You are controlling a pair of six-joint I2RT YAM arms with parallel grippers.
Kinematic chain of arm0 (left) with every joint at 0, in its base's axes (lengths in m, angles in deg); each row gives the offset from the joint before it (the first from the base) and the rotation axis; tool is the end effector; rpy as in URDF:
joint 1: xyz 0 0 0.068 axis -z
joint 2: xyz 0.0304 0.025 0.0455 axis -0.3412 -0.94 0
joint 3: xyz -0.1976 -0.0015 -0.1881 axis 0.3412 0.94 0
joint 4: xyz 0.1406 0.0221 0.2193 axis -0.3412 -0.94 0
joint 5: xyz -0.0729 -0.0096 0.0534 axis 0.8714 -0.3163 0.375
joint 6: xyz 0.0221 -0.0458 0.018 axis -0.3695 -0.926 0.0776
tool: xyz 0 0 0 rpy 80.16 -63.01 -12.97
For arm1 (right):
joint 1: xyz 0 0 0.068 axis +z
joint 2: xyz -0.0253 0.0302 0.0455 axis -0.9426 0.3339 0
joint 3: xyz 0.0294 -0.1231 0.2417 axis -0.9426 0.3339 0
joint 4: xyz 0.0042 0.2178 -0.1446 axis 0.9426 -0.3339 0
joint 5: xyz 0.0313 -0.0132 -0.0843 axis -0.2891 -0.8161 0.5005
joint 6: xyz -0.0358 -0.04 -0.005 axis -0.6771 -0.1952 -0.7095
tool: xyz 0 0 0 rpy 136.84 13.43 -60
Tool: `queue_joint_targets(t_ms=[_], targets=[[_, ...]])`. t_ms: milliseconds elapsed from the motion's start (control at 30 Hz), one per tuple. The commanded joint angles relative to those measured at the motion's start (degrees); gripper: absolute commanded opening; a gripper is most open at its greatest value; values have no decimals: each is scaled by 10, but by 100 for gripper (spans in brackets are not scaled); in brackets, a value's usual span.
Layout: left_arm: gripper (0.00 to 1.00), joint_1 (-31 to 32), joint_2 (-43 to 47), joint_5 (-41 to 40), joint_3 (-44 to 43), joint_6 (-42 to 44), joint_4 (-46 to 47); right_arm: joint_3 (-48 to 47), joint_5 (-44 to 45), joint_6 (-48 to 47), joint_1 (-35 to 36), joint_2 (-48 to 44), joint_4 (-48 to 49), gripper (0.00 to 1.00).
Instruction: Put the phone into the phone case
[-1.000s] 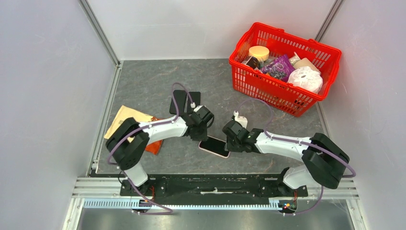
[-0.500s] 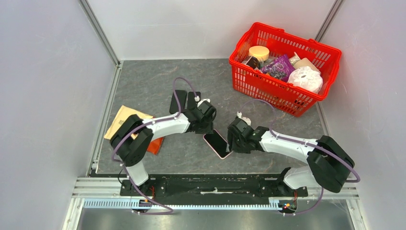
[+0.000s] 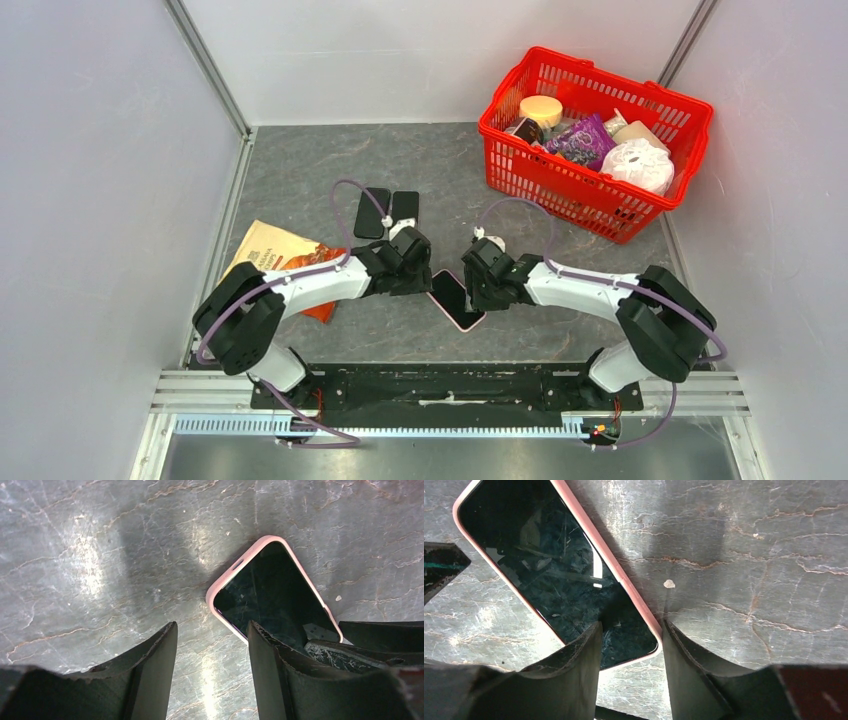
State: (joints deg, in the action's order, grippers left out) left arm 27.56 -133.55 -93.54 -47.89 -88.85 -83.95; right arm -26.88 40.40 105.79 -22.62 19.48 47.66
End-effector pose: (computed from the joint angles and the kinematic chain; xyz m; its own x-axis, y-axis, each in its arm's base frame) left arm 0.2050 -0.2163 0.1775 -0.8845 -0.1160 -0.4520 0.0356 0.9490 -0.3132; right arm 0.1839 0.1982 0.1609 -0.9262 -0.0446 -0.3745 -0.1335 0.9675 0.2148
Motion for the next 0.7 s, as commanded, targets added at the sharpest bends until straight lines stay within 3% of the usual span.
queue_joint_targets(t_ms=[0,100,200,300,667], targets=[[61,3,29,-12,12,-52,28,-2,28,2,35,45,-4,48],[62,3,30,-30,13,-69,18,-4,37,26,66,76,-10,41],[63,3,27,-45,11,-83,9,6,25,61,99,115,3,28],[64,3,19,-52,3,-90,-2,15,-3,92,126,134,25,25],[73,6,57,-88,22,-145,-34,18,40,68,111,3,-14,55]])
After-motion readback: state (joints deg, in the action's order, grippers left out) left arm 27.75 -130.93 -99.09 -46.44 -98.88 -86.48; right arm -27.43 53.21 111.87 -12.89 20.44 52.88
